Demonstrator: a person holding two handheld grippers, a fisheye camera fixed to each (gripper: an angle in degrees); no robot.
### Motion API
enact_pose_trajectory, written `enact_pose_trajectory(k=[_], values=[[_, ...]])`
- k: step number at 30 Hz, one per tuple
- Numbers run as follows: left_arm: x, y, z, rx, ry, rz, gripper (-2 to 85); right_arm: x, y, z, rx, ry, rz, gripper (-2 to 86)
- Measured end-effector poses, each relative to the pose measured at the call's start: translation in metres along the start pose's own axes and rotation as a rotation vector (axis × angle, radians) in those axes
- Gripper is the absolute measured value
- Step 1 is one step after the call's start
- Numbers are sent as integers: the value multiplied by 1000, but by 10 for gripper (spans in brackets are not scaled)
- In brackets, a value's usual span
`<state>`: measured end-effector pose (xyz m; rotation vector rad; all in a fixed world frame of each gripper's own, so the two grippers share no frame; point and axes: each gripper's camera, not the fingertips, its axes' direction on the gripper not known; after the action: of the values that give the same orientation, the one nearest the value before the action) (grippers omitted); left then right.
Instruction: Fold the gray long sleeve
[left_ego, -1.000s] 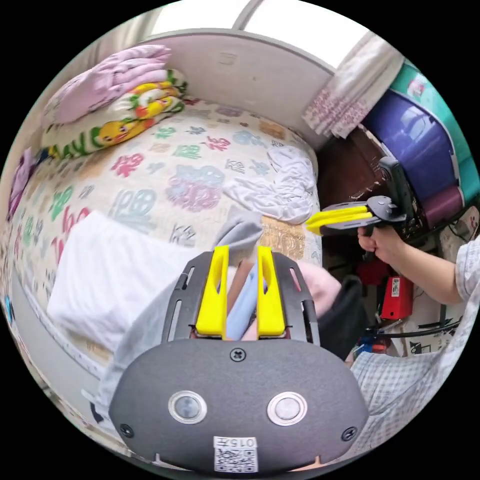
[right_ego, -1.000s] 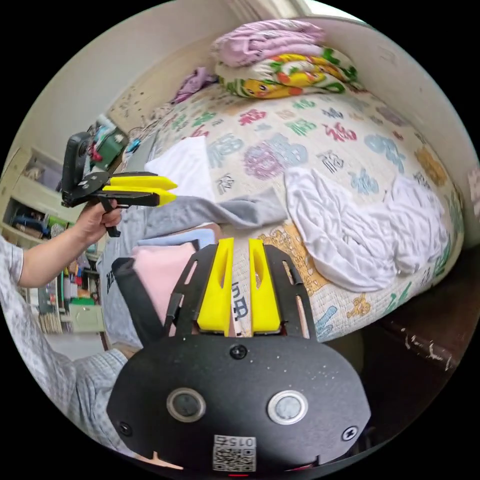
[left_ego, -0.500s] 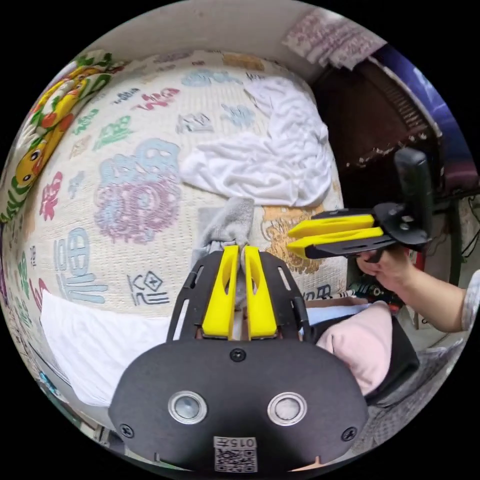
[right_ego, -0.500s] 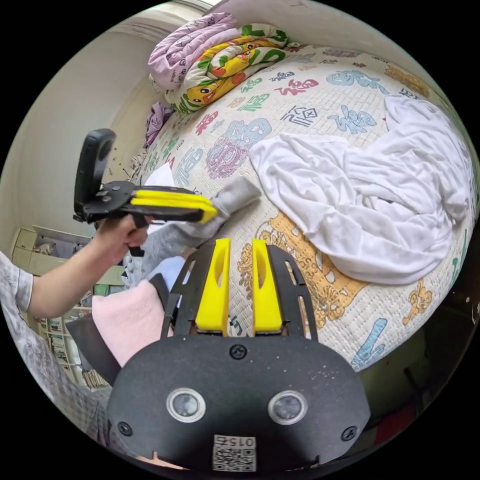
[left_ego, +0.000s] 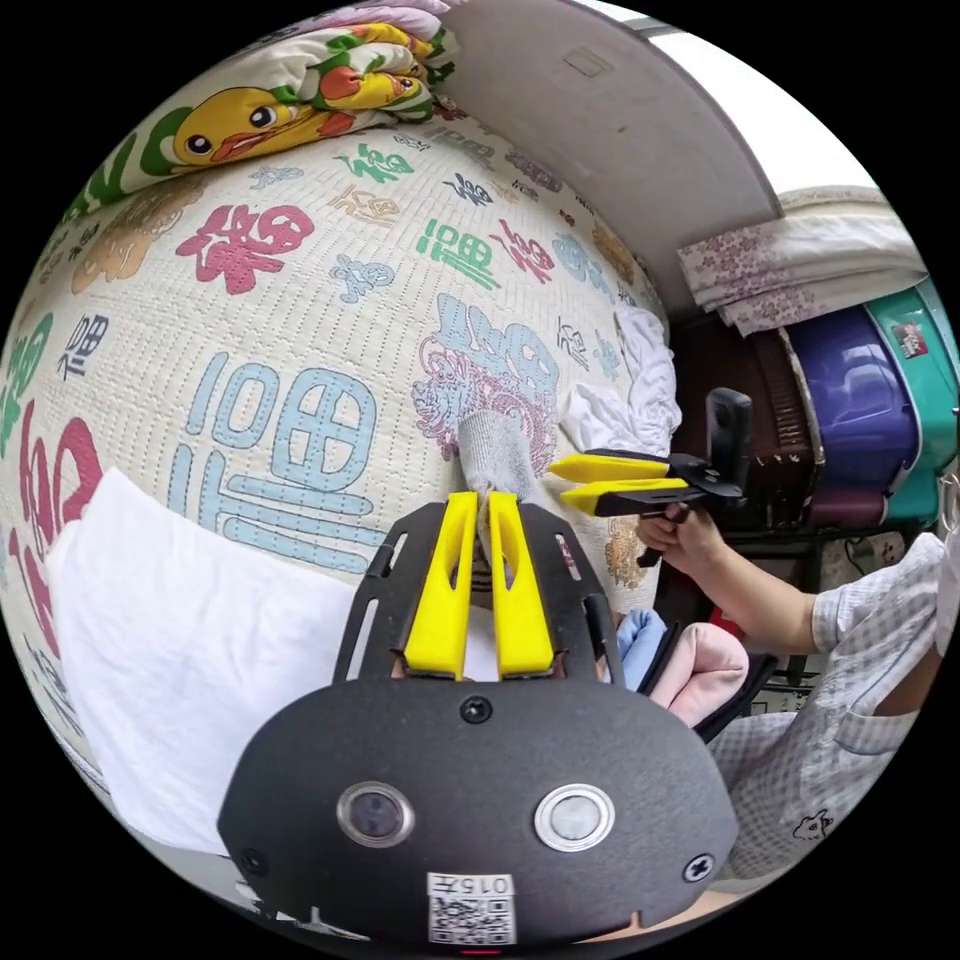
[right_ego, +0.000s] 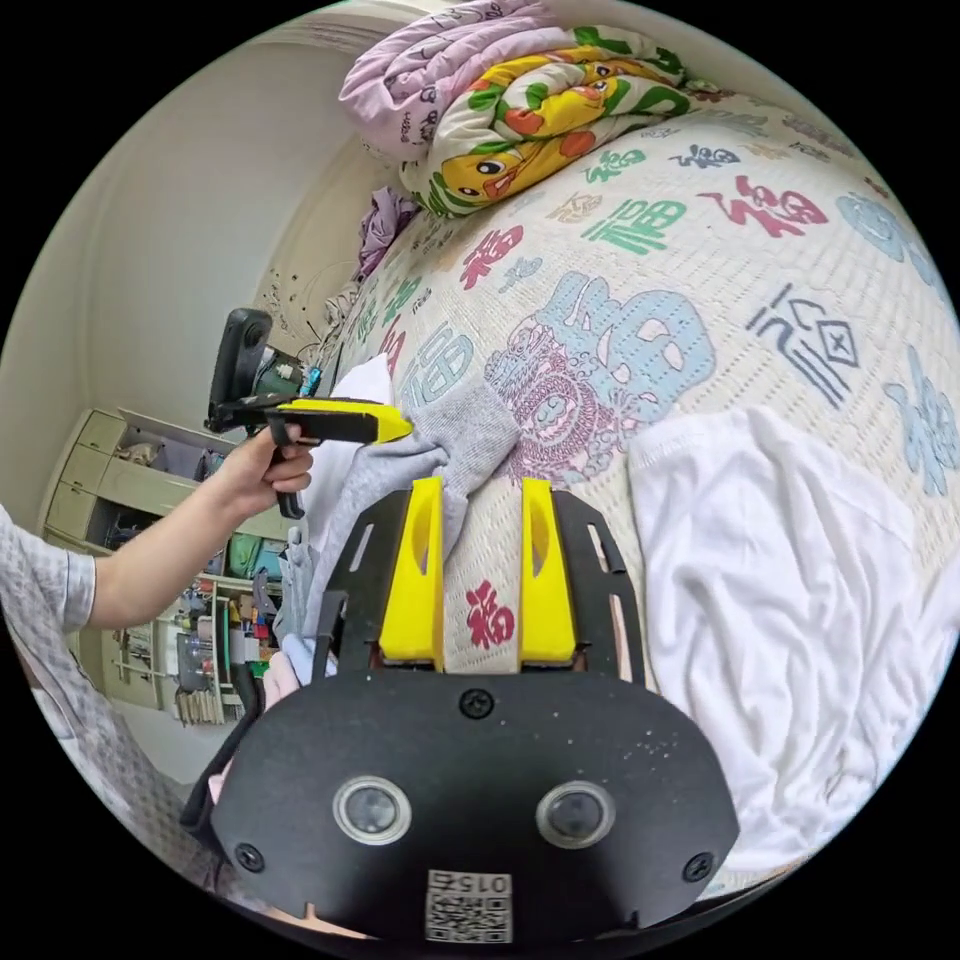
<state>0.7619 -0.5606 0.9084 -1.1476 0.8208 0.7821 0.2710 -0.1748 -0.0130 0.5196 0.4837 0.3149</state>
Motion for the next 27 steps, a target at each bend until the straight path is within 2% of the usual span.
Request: enact_pose_trajectory(k=[4,6,13,17,20,22,25,27], values=[[-5,17,-6,54,45,3,5,15,-6,16,-27,-146,52,60],[-3,18,-12,51,61,24,5,15,0,7,-3,-119,71,38],[49,33,-75,131,129,290,16,-37,74,-110,194,-120,-40,14],[76,74,-127,231,145,374,32,-103,100,-148,188,-125,-205,10],[77,131,-169,327,181,308,59,-160,121,-155,175,-159,-351,9],[69,196,-202,423,197,172,70,-199,140,-148,153,-224,-448,9],[79,300,-242,581,34,-33,76,-241,169,-128,125,-305,-544,9],[88,360,-257,628,13,-134,97,-267,188,-111,79,-338,-593,8]])
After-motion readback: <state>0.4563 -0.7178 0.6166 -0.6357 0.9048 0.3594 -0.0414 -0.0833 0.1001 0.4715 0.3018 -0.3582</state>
